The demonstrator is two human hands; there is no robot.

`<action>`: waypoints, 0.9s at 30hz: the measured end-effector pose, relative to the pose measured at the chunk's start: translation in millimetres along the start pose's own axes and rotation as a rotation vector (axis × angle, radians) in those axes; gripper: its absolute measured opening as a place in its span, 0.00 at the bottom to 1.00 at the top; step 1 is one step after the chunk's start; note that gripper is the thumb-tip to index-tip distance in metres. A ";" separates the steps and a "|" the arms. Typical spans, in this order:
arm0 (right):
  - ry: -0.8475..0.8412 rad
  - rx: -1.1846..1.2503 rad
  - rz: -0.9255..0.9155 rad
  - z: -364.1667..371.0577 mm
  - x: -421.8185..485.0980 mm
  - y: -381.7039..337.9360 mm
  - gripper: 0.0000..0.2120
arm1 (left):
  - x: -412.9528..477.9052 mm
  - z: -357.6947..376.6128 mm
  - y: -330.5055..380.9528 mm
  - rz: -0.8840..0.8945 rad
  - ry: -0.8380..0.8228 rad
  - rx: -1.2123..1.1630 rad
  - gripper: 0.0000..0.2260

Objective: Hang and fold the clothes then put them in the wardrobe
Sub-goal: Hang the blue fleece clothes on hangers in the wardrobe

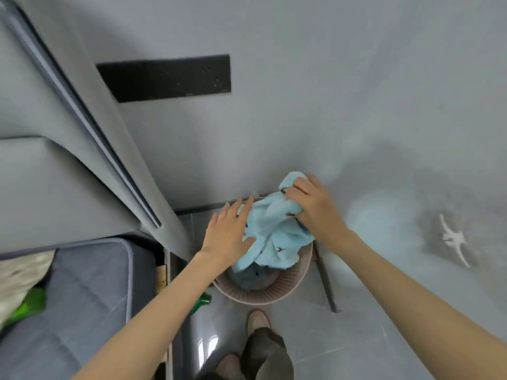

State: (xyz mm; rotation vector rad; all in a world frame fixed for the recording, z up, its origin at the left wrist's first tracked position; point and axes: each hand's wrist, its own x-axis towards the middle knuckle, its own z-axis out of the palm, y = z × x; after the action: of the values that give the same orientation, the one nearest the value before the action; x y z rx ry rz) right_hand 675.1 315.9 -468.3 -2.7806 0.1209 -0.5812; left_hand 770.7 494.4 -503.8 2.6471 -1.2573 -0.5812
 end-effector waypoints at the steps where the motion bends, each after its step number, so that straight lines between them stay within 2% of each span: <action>1: 0.039 -0.001 -0.025 -28.6 10.9 -8.2 0.08 | -4.4 -20.7 8.9 0.027 0.025 -0.006 0.38; 4: 0.191 -0.052 -0.111 -112.1 41.9 -33.5 0.02 | -17.6 -83.6 36.8 0.100 0.109 -0.100 0.43; 8: 0.410 -0.140 -0.138 -216.3 71.6 -74.3 0.06 | -39.1 -166.4 76.5 0.203 0.273 -0.262 0.48; 11: 0.526 -0.234 -0.181 -286.3 79.8 -107.5 0.05 | -57.4 -217.9 106.9 0.319 0.350 -0.398 0.38; 14: 0.580 -0.305 -0.181 -342.9 72.1 -137.0 0.03 | -78.0 -252.6 132.6 0.362 0.329 -0.506 0.26; 16: 0.578 -0.325 -0.113 -371.6 56.9 -149.9 0.02 | -90.0 -267.4 146.7 0.405 0.326 -0.478 0.22; 20: 0.495 -0.344 0.117 -407.6 11.2 -160.4 0.09 | -113.4 -281.8 176.6 0.504 0.339 -0.408 0.21; 23: 0.429 -0.330 0.251 -426.5 -25.8 -160.7 0.11 | -130.2 -281.1 203.0 0.555 0.351 -0.425 0.16; 25: 0.339 -0.306 0.335 -436.6 -52.0 -160.9 0.19 | -142.6 -280.3 222.6 0.592 0.360 -0.436 0.11; 27: 0.156 -0.289 0.454 -443.4 -80.9 -158.7 0.35 | -156.9 -278.9 243.3 0.638 0.366 -0.444 0.09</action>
State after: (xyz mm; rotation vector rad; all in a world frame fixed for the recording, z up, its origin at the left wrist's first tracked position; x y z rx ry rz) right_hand 425.6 358.6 -63.0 -2.8245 0.9071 -0.7004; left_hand 621.3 453.1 -132.9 1.7533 -1.5204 -0.2179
